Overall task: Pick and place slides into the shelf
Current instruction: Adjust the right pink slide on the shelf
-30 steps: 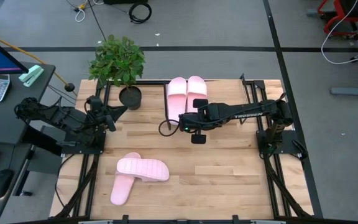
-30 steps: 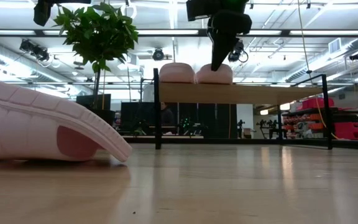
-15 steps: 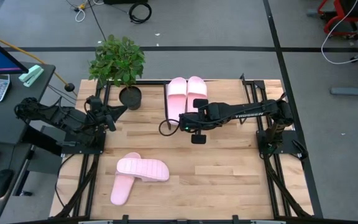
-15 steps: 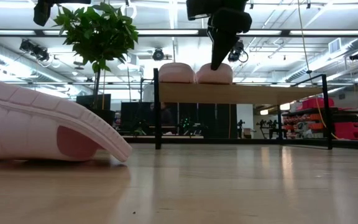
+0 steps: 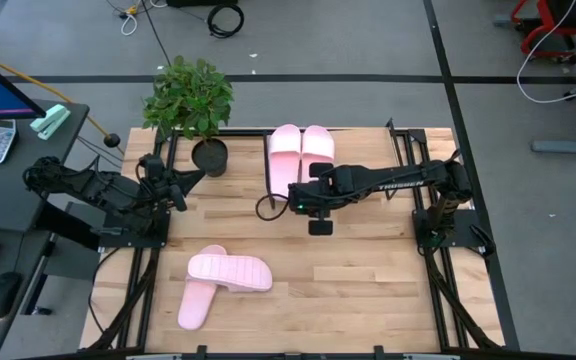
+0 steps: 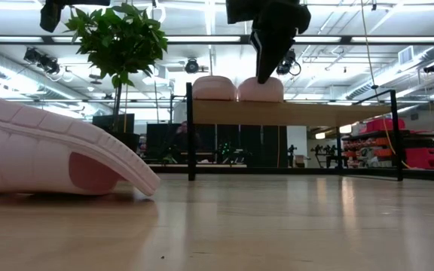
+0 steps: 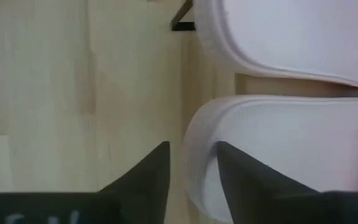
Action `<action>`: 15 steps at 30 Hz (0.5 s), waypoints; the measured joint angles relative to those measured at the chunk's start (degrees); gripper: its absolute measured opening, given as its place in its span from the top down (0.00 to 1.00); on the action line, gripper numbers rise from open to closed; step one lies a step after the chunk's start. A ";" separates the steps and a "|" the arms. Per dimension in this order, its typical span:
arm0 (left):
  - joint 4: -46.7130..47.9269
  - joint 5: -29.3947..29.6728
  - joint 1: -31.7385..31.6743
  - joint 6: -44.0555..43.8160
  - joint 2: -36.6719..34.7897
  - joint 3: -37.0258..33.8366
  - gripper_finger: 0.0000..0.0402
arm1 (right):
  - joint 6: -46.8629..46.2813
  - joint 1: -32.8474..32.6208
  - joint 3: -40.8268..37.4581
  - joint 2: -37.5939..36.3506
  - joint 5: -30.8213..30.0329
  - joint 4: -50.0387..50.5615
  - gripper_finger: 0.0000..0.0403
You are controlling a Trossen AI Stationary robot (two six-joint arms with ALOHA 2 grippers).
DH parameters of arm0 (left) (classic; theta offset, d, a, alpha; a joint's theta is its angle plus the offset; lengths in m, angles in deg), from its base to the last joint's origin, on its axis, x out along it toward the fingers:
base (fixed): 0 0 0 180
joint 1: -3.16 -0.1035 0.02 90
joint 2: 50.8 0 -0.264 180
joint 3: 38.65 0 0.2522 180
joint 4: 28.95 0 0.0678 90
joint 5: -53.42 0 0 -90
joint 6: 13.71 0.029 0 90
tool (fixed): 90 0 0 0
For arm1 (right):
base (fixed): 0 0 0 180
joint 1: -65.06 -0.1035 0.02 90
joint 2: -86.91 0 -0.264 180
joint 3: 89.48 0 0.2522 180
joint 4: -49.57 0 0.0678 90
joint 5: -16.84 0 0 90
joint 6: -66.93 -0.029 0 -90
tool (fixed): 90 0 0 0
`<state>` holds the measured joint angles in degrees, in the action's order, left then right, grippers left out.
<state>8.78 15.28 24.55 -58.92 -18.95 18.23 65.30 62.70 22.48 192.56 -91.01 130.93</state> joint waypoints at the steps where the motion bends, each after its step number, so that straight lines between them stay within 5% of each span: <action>1: 0.00 0.00 0.00 0.00 0.02 0.00 0.95 | 0.04 0.20 0.00 0.00 -0.81 0.02 0.63; 15: -0.02 0.00 0.00 -0.09 0.00 0.00 0.97 | 1.70 2.59 0.00 0.00 -0.39 0.05 0.62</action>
<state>8.76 15.28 24.55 -59.01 -18.95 18.23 67.01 65.29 22.48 192.56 -91.41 130.98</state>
